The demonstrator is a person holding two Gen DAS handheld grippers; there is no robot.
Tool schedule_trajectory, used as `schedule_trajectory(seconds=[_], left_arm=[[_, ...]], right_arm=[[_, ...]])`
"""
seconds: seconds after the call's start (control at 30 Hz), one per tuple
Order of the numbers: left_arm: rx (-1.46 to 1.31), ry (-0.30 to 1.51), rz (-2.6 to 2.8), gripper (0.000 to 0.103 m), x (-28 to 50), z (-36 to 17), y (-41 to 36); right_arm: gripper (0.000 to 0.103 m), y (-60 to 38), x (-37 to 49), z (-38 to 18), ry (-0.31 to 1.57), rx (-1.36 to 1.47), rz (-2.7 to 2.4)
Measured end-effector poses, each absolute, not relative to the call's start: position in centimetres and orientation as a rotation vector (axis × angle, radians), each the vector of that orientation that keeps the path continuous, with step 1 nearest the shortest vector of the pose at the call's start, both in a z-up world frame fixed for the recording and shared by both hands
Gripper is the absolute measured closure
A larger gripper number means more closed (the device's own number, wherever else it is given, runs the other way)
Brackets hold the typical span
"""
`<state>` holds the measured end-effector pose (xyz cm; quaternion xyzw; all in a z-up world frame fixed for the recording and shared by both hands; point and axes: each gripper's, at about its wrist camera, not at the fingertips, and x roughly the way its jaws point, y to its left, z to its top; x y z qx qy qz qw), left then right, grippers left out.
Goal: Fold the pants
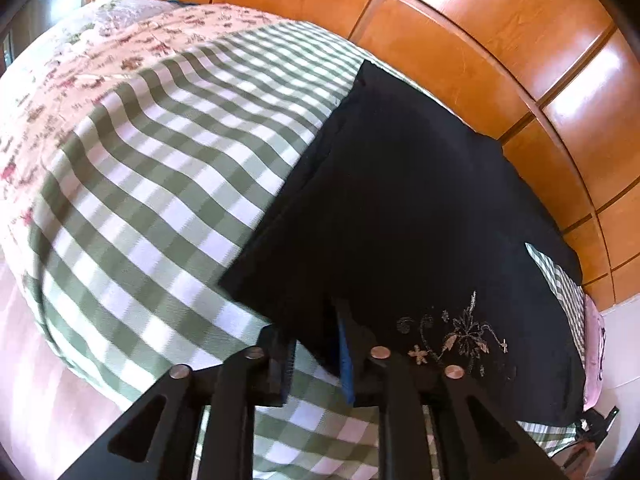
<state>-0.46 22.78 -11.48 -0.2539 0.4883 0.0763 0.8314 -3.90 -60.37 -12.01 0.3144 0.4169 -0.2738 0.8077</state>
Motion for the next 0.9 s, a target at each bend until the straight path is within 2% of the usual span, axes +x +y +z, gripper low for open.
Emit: schedule_trajectory(seconds=[0.03, 0.07, 0.17, 0.23, 0.4, 0.53, 0.77, 0.9], left_arm=[[-0.537, 1.032, 0.171, 0.073, -0.9, -11.2, 23.2], [-0.537, 1.03, 0.186, 0.072, -1.3, -10.9, 23.7], [-0.506, 0.997, 0.248, 0.071, -2.7, -9.5, 25.4], [-0.452, 0.966, 0.334, 0.076, -3.4, -8.1, 26.3], [-0.594, 0.862, 0.248, 0.076, -2.2, -4.7, 28.5], [-0.637, 0.839, 0.117, 0.075, 2.9, -3.0, 28.4], [-0.667, 0.935, 0.028, 0.072, 14.8, -4.4, 28.5], [-0.724, 0.984, 0.021, 0.063, 20.9, -5.9, 29.0]], right_arm=[[0.054, -60.4, -4.6, -11.3, 0.906, 0.646, -0.617], [0.039, -60.2, -4.8, -10.6, 0.908, 0.613, -0.658], [0.038, -59.6, -6.0, -8.4, 0.846, 0.568, -0.689], [0.038, -58.4, -5.6, -7.4, 0.824, 0.552, -0.652], [0.038, -51.3, -1.3, -6.5, 0.831, 0.5, -0.36], [0.038, -43.8, 3.2, -7.9, 0.888, 0.475, -0.089], [0.038, -35.5, 7.1, -10.9, 0.948, 0.38, 0.091], [0.035, -35.6, 6.8, -11.4, 0.93, 0.409, 0.103]])
